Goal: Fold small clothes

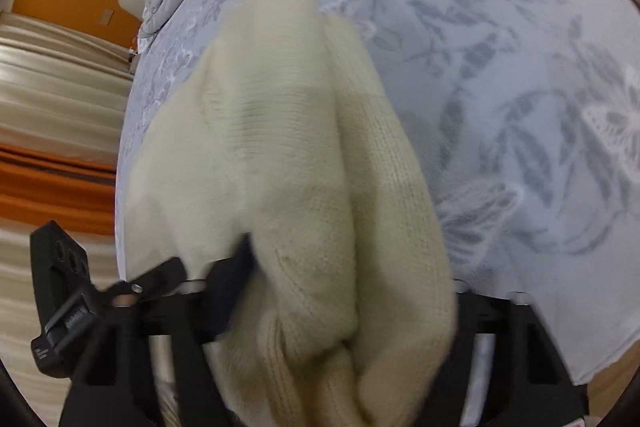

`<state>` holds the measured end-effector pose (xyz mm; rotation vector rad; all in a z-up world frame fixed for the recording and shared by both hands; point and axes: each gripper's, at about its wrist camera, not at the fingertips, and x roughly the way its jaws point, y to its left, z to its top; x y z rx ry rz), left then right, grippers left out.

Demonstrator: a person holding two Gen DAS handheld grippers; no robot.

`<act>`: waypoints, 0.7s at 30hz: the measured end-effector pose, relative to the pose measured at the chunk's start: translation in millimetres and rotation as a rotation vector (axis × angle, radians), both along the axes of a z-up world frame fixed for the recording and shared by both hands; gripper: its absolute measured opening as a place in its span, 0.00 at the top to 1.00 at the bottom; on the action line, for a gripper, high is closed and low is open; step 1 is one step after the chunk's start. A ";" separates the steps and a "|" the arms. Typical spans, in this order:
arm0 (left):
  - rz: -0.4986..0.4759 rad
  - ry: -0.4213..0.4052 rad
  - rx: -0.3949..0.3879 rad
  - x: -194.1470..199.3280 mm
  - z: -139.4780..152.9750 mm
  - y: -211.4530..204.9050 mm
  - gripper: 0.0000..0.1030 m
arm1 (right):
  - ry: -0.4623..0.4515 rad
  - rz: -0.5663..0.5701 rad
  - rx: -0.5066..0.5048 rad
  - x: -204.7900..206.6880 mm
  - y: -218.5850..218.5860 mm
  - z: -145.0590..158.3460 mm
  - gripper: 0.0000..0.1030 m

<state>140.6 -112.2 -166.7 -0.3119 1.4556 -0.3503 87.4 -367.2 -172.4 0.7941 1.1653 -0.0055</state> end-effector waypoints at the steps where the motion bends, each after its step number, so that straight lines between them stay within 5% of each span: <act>1: -0.033 -0.022 0.025 -2.5 8.3 -3.2 0.28 | -0.012 0.001 -0.009 -2.2 0.7 8.9 0.61; 5: -0.089 -0.093 0.068 -12.5 43.3 -7.3 0.37 | -0.046 0.009 -0.059 -13.1 11.6 38.6 0.65; 14: -0.159 -0.184 0.118 -56.4 102.8 8.0 0.39 | -0.113 0.010 -0.030 -72.1 34.9 88.3 0.66; 21: -0.186 -0.228 0.087 -100.4 142.5 24.6 0.40 | -0.175 0.041 -0.053 -113.1 58.2 131.5 0.66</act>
